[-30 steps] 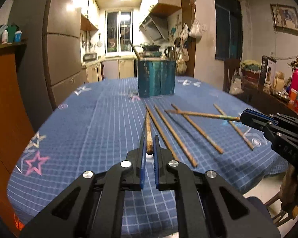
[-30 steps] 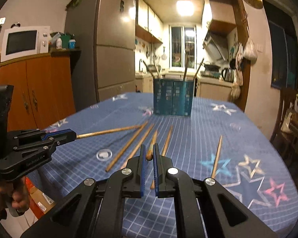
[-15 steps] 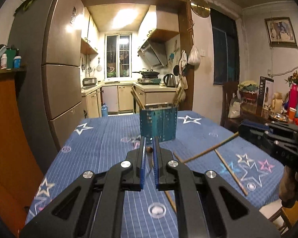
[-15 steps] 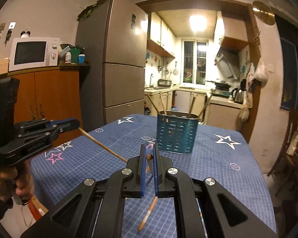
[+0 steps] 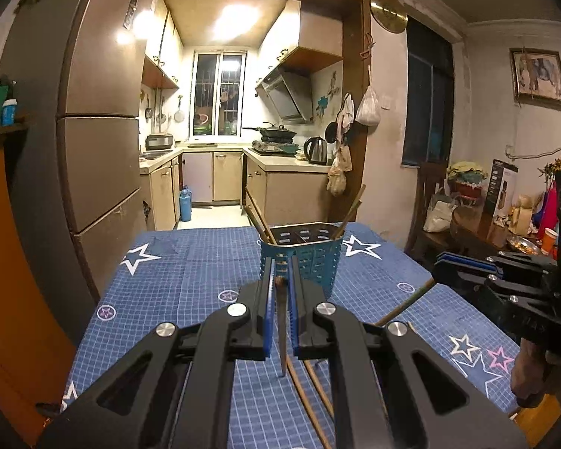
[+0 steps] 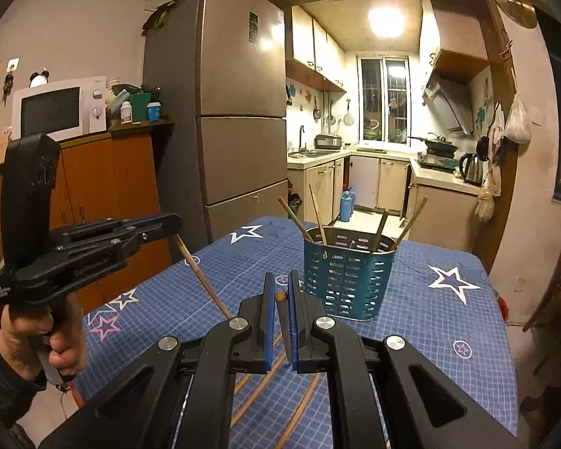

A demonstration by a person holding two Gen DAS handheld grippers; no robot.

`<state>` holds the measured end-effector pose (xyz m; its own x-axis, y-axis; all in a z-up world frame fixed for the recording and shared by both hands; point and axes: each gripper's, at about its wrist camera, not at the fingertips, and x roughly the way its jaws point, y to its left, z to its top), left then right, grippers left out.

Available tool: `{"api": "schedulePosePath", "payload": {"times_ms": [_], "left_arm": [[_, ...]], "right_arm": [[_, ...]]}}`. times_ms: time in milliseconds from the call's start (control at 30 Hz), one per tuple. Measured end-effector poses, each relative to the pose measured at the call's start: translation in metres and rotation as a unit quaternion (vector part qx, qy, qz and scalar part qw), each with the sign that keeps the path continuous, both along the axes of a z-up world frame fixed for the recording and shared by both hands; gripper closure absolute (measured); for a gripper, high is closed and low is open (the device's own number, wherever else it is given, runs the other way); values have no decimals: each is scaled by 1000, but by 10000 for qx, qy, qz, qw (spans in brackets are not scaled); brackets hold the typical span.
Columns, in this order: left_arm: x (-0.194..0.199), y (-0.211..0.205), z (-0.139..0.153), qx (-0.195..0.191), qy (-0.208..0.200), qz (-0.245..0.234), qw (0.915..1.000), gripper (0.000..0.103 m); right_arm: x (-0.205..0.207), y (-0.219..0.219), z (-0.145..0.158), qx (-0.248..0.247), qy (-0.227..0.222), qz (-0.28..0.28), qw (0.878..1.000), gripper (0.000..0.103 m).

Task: Organize utensils
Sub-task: 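Carry the chopstick over the teal holder and lower it in with the right tool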

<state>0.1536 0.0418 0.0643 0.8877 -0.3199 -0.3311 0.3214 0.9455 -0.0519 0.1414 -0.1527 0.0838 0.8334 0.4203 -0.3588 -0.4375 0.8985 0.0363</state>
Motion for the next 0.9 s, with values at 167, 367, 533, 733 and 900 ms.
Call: {"api": "schedulePosePath", "payload": {"times_ms": [167,367,533,733,900], "left_arm": [[8,-7,5,62,-41,-26,10000,98],[12,-8,14,32,-85,-69,9999,98],[16,-11,23,20,-136,-107,9998,98],[20,-18,41,2,-248,-170,9995,98],[27,-24,62,-38,-382,-213,9990,98]], "right_arm": [[16,-2,6,75,112,25,9999,95],[26,-5,13,127,132,30,9998,95],[31,-8,22,147,104,36,9998,95],[37,-12,43,132,-27,-2,9999,95],[43,-16,76,82,-274,-65,9996,95]]}}
